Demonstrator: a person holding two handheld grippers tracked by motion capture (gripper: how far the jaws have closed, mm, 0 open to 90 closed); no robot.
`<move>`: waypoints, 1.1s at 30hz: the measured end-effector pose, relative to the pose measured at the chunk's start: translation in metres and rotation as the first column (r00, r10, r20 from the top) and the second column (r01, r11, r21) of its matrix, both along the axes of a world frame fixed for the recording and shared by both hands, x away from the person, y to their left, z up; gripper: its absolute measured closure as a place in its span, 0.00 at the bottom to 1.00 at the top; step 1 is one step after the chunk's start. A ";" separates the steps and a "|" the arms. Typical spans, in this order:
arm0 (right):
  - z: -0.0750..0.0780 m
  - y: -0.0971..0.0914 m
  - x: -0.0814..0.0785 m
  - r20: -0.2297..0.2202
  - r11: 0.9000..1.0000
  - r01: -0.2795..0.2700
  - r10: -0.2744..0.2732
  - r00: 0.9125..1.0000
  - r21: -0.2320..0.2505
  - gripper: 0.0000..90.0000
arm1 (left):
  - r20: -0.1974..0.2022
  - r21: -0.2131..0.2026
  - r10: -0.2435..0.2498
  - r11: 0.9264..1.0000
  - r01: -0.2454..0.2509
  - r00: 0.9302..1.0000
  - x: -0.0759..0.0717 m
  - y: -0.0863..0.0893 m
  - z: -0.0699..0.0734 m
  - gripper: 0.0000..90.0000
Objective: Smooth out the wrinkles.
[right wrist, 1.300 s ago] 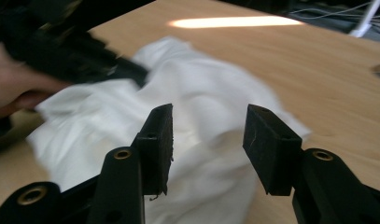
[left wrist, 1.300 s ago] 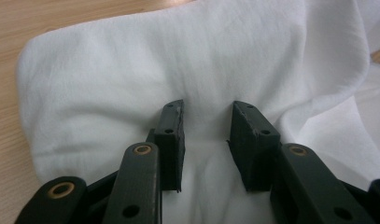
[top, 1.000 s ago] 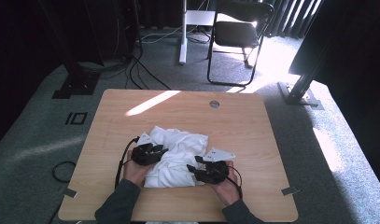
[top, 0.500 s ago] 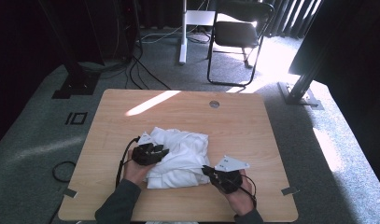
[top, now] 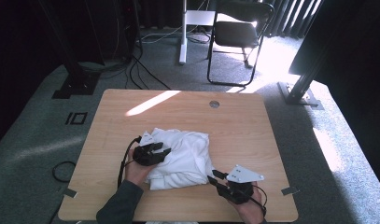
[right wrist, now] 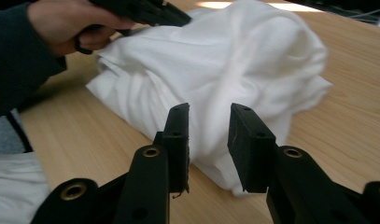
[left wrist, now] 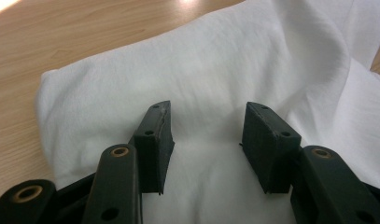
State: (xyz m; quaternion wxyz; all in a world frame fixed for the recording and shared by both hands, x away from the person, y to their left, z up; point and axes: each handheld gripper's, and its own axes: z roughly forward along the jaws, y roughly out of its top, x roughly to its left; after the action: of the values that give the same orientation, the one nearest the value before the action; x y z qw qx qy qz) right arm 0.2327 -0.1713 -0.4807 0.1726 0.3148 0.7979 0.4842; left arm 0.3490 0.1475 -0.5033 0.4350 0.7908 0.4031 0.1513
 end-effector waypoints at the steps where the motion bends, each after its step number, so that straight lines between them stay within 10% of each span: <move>1: -0.001 0.005 0.000 0.007 1.000 -0.020 0.020 1.000 -0.001 0.75 | 0.008 -0.002 0.000 1.000 0.000 1.000 -0.001 -0.001 0.001 0.59; 11: -0.017 0.072 0.022 0.034 0.987 -0.104 0.109 0.994 -0.119 0.74 | 0.018 -0.005 -0.015 1.000 0.015 1.000 -0.005 -0.002 0.005 0.59; 13: -0.019 0.078 0.027 0.029 0.984 -0.104 0.109 0.994 -0.145 0.91 | 0.017 -0.002 -0.015 1.000 0.015 1.000 -0.005 -0.002 0.005 0.59; 24: 0.009 0.039 0.003 0.005 0.982 -0.187 0.188 0.982 -0.019 0.98 | 0.008 0.032 -0.001 0.999 0.001 1.000 -0.001 -0.004 0.000 0.59; 28: 0.004 0.024 -0.005 -0.014 0.984 -0.171 0.171 0.985 -0.051 0.98 | -0.001 0.011 -0.001 1.000 0.001 1.000 0.001 -0.004 -0.001 0.59; 33: 0.002 0.029 -0.002 0.015 0.988 -0.154 0.155 0.988 -0.030 0.77 | 0.015 0.012 -0.003 1.000 0.003 1.000 -0.003 -0.007 0.002 0.59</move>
State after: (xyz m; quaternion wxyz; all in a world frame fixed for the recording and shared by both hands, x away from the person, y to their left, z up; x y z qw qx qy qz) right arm 0.2311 -0.1426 -0.4792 0.1459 0.2454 0.8253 0.4872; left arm 0.3460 0.1408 -0.5013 0.4335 0.7929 0.3977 0.1588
